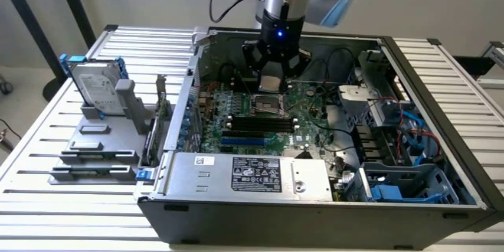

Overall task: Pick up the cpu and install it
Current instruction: 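Place the cpu into insertion slot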

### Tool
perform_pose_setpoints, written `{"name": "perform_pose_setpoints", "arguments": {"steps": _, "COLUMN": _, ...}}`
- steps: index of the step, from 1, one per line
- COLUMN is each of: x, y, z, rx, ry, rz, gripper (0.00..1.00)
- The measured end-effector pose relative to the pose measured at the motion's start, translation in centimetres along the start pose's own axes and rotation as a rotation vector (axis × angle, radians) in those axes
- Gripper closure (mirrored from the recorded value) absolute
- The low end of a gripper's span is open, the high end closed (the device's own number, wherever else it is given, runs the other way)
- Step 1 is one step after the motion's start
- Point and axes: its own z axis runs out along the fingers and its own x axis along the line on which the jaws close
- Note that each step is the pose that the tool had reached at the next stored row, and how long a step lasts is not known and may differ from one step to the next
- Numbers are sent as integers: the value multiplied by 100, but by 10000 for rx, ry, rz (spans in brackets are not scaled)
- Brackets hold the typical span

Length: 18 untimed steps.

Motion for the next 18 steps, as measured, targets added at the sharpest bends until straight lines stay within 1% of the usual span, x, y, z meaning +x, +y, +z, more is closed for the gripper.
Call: {"name": "perform_pose_setpoints", "arguments": {"steps": 18, "x": -2, "y": -1, "z": 52, "rx": -147, "ry": -83, "rz": 3266, "gripper": 45}}
